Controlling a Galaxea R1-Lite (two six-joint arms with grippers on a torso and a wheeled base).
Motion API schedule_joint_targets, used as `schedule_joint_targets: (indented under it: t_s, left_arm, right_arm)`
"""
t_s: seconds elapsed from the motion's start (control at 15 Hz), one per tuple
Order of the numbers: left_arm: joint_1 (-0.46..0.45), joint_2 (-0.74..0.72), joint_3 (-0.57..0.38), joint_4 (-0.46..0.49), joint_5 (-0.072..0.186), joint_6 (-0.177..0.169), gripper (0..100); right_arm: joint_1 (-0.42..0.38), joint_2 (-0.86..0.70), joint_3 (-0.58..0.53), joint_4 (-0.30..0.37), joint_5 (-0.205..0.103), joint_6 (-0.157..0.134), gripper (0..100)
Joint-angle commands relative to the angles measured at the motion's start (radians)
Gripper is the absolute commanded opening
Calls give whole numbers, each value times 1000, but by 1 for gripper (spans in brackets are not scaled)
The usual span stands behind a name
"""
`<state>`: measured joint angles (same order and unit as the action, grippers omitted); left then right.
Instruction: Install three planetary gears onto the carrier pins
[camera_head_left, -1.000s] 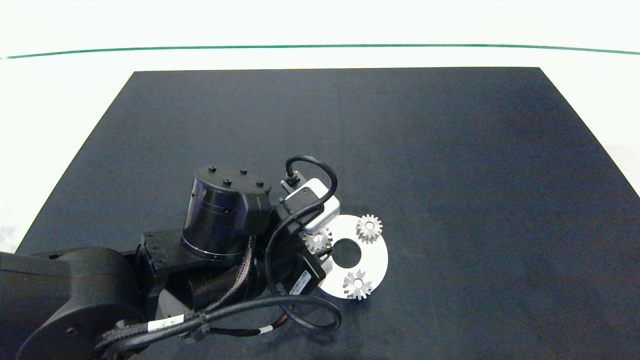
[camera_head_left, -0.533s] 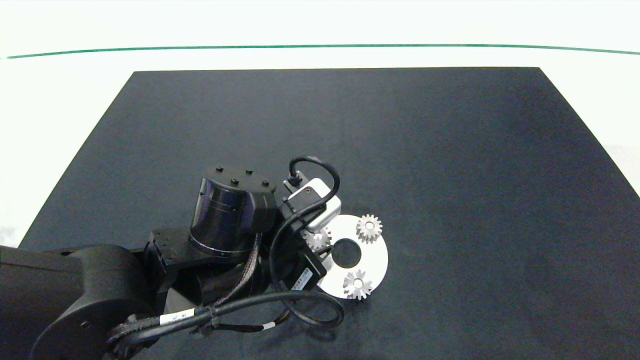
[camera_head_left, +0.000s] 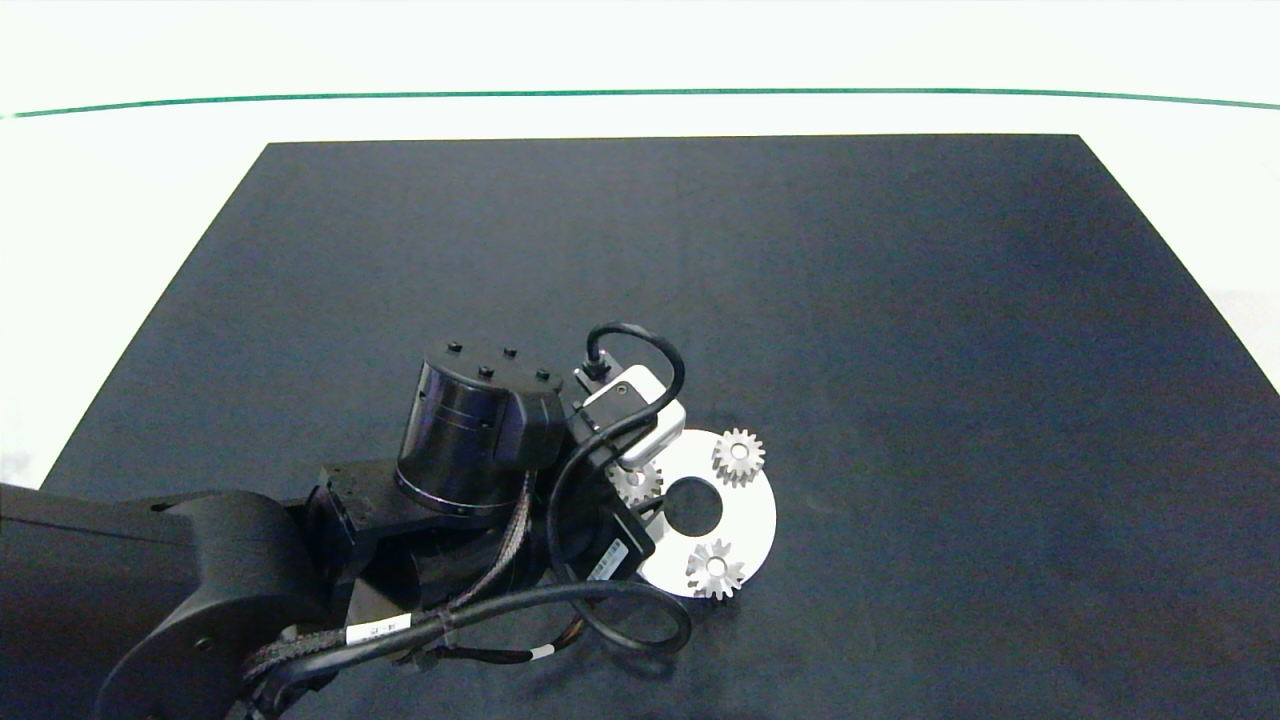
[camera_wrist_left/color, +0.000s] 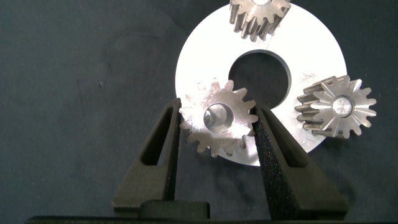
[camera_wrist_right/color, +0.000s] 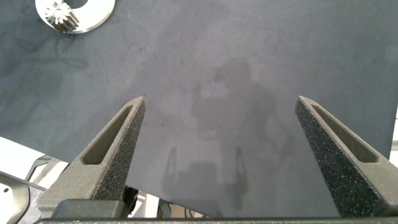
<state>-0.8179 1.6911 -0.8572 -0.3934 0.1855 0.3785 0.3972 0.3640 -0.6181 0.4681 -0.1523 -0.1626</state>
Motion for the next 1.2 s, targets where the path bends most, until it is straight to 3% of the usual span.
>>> schedule_joint_targets:
  t_s: [0.07, 1.2]
  left_arm:
    - [0, 7, -2, -2, 2, 2, 1]
    - [31, 29, 23, -45, -3, 3, 1]
  right_arm:
    - [0, 0, 0, 3, -3, -2, 100]
    - [0, 1, -6, 3, -3, -2, 100]
